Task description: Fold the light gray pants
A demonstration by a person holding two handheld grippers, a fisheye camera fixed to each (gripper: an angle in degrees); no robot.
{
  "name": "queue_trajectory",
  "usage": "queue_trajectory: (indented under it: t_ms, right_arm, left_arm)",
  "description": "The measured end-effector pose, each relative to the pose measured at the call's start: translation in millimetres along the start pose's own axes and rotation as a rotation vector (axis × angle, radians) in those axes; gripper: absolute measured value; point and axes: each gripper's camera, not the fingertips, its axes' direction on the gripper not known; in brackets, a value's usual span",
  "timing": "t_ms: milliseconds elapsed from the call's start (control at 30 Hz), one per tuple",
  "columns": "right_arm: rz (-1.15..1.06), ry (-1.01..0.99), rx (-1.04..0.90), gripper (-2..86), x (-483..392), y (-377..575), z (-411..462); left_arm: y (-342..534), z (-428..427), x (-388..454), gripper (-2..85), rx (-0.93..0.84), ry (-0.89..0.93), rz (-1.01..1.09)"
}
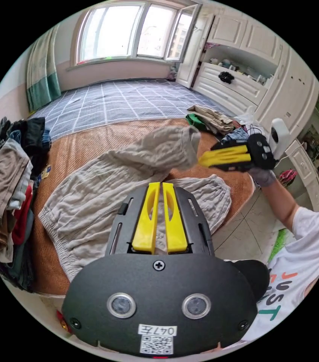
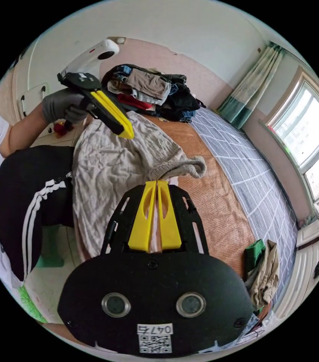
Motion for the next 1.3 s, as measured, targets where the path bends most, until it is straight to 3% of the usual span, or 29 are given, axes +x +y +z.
queue_trajectory:
  t_ms: [100,233,367,467,733,900,1100,1300]
  right_arm:
    - [0.079,-0.025,0.025,-1.1,-35.8,18.1,-15.9]
    - [0.109,-0.071,-0.026,-0.9,-77.6,34.8,-2.5]
    - [0.307,-0.169,-0.046,0.7,-91.0,53.7,8.5]
    - [0.486,-0.22,-0.009,1.8,-82.0,79.3,1.5]
    - [0.785,-0.134,0.102,2.6,-46.5,108.6,-16.7]
    - [0.704,-0.115,-0.005,4.8,-46.6,84.5,4.6]
    - [0.525,-0.028,-0.045,0.7,-78.3,50.4,-6.5]
    - [0.138,0.51,-0.183,-0.9,-140.4,0.5,-14.7]
  left_arm:
    - [-27.9,26.6,40.9,0.1,-0.016,-0.021,0.023]
    - [-75.7,82.5,109.6,1.7,-0.096,0.09,0.114]
    - [-105.7,160.3,186.3,5.3,-0.273,0.017,0.253]
    - [-97.0,212.2,210.8,5.9,-0.358,-0.021,0.275]
    - [-103.6,233.9,218.6,6.0,-0.374,-0.009,0.251]
    - [-101.3,223.6,209.4,6.0,-0.365,0.0,0.223]
    - [-89.3,206.3,185.9,5.9,-0.373,0.026,0.201]
    - [-69.3,142.5,159.9,5.6,-0.291,0.046,0.194]
